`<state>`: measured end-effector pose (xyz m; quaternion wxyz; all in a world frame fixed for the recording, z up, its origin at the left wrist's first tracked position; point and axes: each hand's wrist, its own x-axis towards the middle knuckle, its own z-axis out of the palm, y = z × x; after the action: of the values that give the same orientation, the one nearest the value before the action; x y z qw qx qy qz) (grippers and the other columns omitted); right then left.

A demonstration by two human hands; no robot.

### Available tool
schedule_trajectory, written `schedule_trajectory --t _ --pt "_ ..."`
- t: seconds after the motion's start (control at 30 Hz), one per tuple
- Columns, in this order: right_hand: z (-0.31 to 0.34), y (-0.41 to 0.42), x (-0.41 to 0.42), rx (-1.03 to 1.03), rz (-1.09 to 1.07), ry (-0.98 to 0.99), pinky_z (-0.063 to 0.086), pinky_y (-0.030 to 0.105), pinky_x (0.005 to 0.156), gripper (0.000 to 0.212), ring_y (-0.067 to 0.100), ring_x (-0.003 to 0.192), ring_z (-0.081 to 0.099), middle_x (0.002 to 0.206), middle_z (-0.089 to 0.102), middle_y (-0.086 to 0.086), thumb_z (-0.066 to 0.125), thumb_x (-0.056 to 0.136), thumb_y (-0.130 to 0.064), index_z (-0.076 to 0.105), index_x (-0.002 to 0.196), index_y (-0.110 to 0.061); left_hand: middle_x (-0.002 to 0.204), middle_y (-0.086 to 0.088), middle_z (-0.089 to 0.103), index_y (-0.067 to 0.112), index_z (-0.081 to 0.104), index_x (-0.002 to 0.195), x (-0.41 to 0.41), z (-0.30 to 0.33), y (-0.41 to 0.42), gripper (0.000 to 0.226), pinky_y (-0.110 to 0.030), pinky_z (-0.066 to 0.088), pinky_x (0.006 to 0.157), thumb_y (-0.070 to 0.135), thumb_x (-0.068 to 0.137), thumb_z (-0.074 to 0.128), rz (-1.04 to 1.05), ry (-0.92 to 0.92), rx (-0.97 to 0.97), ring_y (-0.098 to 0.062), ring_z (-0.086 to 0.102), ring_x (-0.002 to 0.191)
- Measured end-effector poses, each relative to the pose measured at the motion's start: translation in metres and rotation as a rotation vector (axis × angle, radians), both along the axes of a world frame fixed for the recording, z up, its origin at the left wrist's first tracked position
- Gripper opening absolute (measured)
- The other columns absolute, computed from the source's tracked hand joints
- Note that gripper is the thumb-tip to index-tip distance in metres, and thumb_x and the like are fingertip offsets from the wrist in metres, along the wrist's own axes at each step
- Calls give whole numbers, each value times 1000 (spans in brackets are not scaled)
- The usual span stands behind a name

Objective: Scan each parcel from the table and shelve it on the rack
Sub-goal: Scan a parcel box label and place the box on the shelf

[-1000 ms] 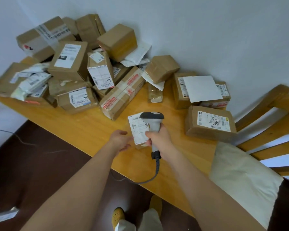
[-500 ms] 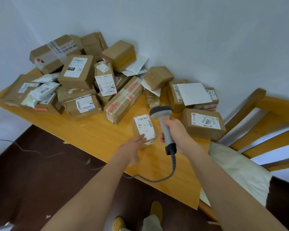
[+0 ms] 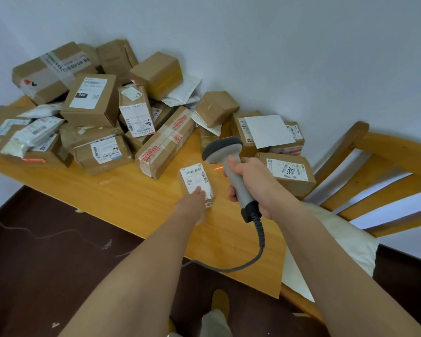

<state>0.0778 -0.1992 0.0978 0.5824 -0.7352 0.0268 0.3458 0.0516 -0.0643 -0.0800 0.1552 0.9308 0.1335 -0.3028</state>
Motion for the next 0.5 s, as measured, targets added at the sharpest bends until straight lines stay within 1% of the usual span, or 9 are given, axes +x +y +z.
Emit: schedule_trajectory --t 0.07,0.17,0.23,0.27,0.37,0.43,0.5 --pt "2 -1 0 -16 16 -24 56 38 70 24 18 62 54 98 57 14 50 102 -35 55 113 -14 164 5 4 12 19 154 3 4 -1 75 -36 49 93 3 87 51 18 13 8 -24 39 137" --pt "5 -2 1 -15 21 -46 56 42 76 26 19 62 54 98 58 15 50 102 -35 55 114 -12 162 5 13 12 22 153 7 10 1 80 -33 48 75 -3 81 55 16 48 29 -26 45 130" --pt "7 -3 1 -2 24 -49 56 41 75 27 19 61 53 98 57 16 50 102 -35 55 114 -11 162 6 10 12 26 151 7 10 2 78 -33 47 70 -3 80 55 -4 51 33 -26 47 128" --pt "9 -3 1 0 28 -47 56 41 74 28 19 61 53 98 57 16 51 101 -35 55 115 -11 162 6 9 12 27 150 7 11 2 77 -33 47 69 -4 80 56 -8 45 36 -27 46 128" --pt "12 -3 0 13 35 -25 55 38 70 30 18 60 53 98 57 16 52 101 -36 55 117 -10 163 6 6 11 27 150 5 9 0 76 -33 48 76 -5 81 55 -5 21 38 -26 43 133" --pt "15 -3 -1 28 32 -7 55 36 67 31 17 59 53 99 56 15 53 100 -36 54 118 -11 163 5 8 12 31 148 2 6 0 70 -35 50 88 -1 83 53 3 -15 21 -24 43 133" --pt "18 -3 -2 29 20 -1 55 36 67 32 17 59 53 100 56 15 54 100 -36 54 120 -11 163 5 10 13 31 149 0 4 0 67 -38 49 97 2 85 51 13 -45 4 -23 41 135"
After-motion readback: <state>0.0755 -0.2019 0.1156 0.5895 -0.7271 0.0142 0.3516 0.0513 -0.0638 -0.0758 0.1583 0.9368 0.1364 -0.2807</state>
